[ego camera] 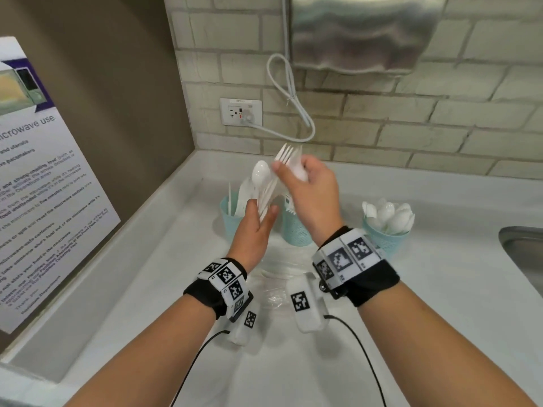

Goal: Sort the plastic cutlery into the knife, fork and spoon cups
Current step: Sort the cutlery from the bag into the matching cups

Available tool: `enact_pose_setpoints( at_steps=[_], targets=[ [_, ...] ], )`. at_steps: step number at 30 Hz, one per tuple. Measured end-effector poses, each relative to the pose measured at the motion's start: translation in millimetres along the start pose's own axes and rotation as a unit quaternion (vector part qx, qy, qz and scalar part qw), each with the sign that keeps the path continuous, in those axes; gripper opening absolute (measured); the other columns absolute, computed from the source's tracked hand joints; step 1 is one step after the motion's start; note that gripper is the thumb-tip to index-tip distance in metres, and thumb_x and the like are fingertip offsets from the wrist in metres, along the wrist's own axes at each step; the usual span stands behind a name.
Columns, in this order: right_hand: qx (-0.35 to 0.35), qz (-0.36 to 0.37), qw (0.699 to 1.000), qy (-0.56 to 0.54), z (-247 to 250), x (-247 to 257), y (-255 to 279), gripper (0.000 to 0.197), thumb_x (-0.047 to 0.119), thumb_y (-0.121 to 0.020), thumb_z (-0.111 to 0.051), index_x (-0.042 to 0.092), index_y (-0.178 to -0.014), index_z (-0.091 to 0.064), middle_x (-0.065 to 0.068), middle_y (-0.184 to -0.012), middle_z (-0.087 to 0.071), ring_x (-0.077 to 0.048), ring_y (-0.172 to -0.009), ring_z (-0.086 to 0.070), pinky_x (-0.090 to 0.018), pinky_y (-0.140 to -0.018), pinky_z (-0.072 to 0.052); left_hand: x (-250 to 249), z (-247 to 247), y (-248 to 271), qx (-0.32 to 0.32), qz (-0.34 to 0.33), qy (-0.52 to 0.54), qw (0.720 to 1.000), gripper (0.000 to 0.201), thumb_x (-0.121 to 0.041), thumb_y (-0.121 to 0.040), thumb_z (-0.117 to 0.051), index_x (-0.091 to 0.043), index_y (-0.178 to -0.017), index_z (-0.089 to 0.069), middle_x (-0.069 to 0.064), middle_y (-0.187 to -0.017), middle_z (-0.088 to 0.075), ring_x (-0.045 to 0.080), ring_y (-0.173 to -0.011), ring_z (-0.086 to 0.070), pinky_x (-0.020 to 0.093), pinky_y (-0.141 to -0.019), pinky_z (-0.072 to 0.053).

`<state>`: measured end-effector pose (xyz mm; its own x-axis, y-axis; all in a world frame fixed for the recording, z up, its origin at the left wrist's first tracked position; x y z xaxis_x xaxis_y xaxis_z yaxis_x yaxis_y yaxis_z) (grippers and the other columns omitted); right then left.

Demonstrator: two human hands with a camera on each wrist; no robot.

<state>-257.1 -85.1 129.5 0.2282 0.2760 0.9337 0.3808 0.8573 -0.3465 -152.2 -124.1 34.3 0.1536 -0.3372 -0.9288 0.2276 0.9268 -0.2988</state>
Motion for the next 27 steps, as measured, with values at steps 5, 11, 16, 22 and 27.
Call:
enact_pose_setpoints(
  at_steps=[5,11,16,22,27],
  targets=[
    [-0.059,0.058,0.996,-0.035,55.9,27.2,-32.2,0.014,0.027,-0.088,-0.064,0.014,-0.086,-0.061,0.009,-0.067,-0.055,0.001,-0.056,-0.048,-0.011,-0.057,-0.043,13.0,-7.0,-6.8,-0.025,0.038,0.02,0.999,0.024,-0.04,-0.098,-0.041,-0.019,-0.11,-0.041,-0.011,-0.077,-0.045,0.021,-0.077,-0.042,0.037,-0.075,-0.038],
    [-0.025,-0.012,0.995,0.097,57.2,-44.6,-52.9,0.023,0.033,-0.086,-0.065,0.012,-0.096,-0.062,0.002,-0.086,-0.064,-0.014,-0.076,-0.057,-0.028,-0.072,-0.046,9.7,-17.0,-7.7,-0.029,0.044,0.018,0.998,0.027,-0.037,-0.1,-0.037,-0.016,-0.117,-0.039,0.009,-0.086,-0.052,0.034,-0.078,-0.047,0.041,-0.07,-0.05],
    [0.096,-0.091,0.969,0.209,50.3,-95.5,-49.0,0.031,0.042,-0.08,-0.07,0.017,-0.098,-0.062,0.003,-0.091,-0.066,-0.017,-0.084,-0.06,-0.029,-0.074,-0.043,11.6,-21.5,-4.1,0.0,0.031,-0.002,1.0,0.031,-0.034,-0.1,-0.036,-0.017,-0.126,-0.036,-0.006,-0.076,-0.043,0.007,-0.066,-0.044,0.024,-0.067,-0.046],
    [0.03,-0.042,0.993,0.103,50.7,-64.5,-73.7,0.023,0.022,-0.098,-0.037,0.01,-0.105,-0.056,-0.003,-0.089,-0.059,-0.026,-0.091,-0.055,-0.034,-0.076,-0.04,18.5,-19.3,-2.4,0.021,0.03,-0.041,0.998,0.016,-0.029,-0.101,-0.037,-0.021,-0.114,-0.041,-0.005,-0.079,-0.051,-0.009,-0.068,-0.049,0.007,-0.076,-0.04],
    [-0.011,0.055,0.995,0.078,49.9,-44.1,-78.6,0.018,0.021,-0.098,-0.044,0.025,-0.101,-0.061,0.007,-0.08,-0.068,-0.015,-0.081,-0.06,-0.032,-0.081,-0.046,14.5,-18.4,-7.3,0.013,0.041,-0.018,0.999,0.028,-0.027,-0.101,-0.037,-0.018,-0.127,-0.038,0.01,-0.097,-0.053,0.0,-0.077,-0.054,0.013,-0.074,-0.044]
  ],
)
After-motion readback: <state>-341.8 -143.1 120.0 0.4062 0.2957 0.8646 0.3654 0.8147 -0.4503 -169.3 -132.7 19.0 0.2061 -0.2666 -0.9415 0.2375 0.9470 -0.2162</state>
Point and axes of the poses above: each hand's wrist, its own y-axis away from the middle knuckle, its own z-axis out of the back of the hand, x = y × z, the point moved 3 cm from there along -y, towards the middle knuckle
